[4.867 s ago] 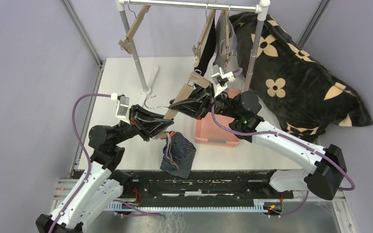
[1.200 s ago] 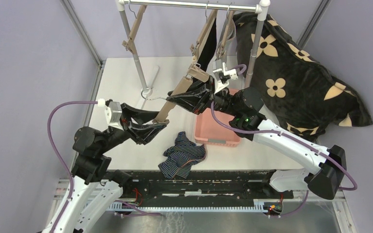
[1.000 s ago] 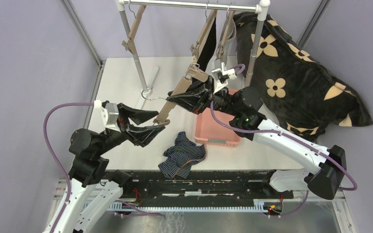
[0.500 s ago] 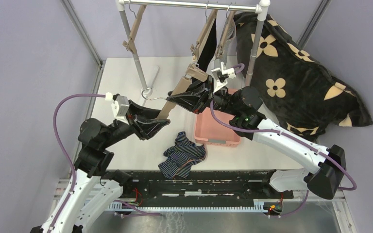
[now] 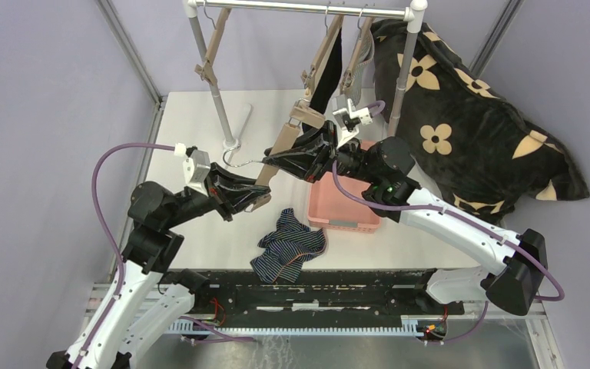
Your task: Remove the underwear clipped to the hanger
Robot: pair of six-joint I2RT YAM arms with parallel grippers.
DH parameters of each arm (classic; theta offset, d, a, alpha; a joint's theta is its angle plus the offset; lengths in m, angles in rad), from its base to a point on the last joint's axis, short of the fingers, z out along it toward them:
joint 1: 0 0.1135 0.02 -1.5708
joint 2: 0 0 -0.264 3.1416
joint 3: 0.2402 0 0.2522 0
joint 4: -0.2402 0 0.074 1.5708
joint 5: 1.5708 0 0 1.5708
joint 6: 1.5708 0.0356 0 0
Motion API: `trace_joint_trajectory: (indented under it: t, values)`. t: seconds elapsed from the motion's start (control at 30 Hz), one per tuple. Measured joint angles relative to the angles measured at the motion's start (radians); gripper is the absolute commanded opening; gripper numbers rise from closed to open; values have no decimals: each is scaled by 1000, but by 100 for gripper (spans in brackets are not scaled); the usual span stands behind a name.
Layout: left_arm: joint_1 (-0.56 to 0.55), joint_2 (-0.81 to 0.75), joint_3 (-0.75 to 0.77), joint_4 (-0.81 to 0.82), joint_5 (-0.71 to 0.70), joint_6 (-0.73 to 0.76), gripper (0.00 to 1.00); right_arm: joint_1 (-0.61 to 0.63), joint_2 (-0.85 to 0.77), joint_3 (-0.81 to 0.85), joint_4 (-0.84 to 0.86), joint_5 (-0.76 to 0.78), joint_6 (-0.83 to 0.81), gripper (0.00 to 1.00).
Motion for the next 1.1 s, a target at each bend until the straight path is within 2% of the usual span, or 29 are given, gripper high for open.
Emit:
trace_joint_trajectory:
  t: [0.03, 0.23, 0.27, 0.3, 0.37, 0.4, 0.43, 0.5, 0.53, 0.57, 0.73, 0.9, 1.1]
  values:
    - [0, 5, 0, 6, 16, 0, 3, -1, 0, 0, 0, -4, 8, 1]
    - [1, 18, 0, 24, 50, -2, 3, -1, -2, 1, 2, -8, 8, 3]
    - [1, 17, 1, 20, 48, -1, 3, -1, -3, 1, -1, -8, 6, 13]
    - [1, 14, 3, 11, 43, -1, 3, -1, -5, 1, -7, -8, 5, 29]
    - [1, 5, 15, -25, 33, 1, 3, 2, -8, 1, -18, -4, 3, 48]
    - [0, -3, 30, -65, 21, 3, 3, 2, -10, 1, -26, 7, -7, 61]
    - [-3, -9, 48, -103, 4, 7, 3, 4, -12, 0, -34, 19, -21, 80]
    - [-3, -16, 91, -175, -30, 17, 3, 6, -24, -9, -59, 48, -53, 85]
    - [-3, -16, 130, -227, -59, 23, 3, 7, -32, -13, -72, 58, -65, 95]
    - [-3, -14, 165, -268, -81, 29, 3, 7, -42, -16, -97, 71, -82, 100]
    - [-3, 37, 385, -519, -246, 69, 3, 13, -119, -44, -284, 176, -185, 100]
    - [-3, 116, 519, -734, -406, 109, 3, 89, -179, -57, -563, 404, -301, 100]
    - [-3, 242, 585, -946, -583, 165, 3, 258, -55, -80, -789, 674, -372, 100]
